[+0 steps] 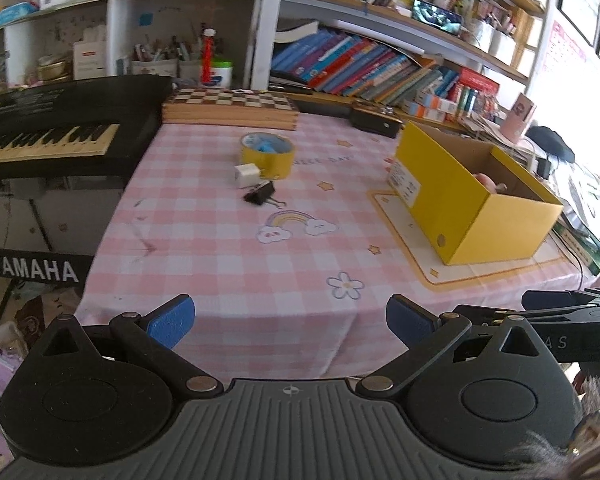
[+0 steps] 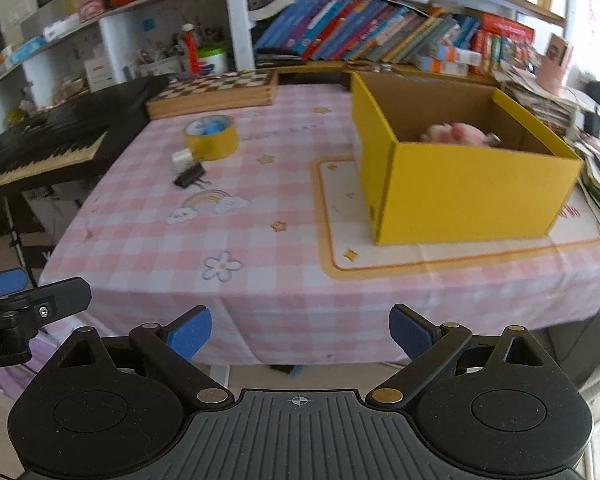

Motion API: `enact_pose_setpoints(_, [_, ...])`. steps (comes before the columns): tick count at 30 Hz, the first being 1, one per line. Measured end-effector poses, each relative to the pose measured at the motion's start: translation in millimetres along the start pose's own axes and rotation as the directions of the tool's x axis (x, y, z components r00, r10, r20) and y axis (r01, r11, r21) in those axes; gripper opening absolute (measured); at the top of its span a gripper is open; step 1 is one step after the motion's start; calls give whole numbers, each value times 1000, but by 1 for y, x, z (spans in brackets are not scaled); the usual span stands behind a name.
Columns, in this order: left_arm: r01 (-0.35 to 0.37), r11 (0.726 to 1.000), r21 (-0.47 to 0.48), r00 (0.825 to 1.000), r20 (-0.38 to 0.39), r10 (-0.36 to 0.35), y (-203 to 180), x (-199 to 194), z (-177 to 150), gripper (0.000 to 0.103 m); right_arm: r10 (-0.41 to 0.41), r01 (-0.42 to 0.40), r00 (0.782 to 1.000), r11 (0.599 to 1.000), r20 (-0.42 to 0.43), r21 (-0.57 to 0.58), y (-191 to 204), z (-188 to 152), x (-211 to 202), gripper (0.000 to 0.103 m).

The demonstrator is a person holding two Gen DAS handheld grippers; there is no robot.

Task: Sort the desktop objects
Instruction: 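Withdraw both tools from the yellow box back over the table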

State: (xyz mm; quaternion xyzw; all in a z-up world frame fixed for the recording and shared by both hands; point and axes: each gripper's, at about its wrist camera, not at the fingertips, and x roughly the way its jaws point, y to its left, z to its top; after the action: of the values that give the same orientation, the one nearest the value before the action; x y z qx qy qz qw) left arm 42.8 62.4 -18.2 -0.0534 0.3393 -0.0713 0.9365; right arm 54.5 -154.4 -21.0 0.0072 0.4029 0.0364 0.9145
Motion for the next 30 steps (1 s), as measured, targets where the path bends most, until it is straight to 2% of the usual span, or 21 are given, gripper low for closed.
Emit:
enact_pose_setpoints(13, [-50, 997, -64, 999, -12, 49, 15, 20, 5, 103, 60, -62, 998, 992, -27, -108, 19, 18, 27, 98])
enact_pose_setpoints(30, [-95, 993, -73, 994, -51, 92, 13, 86, 51, 103, 127, -136, 990, 977, -67, -164, 13, 77, 93, 98])
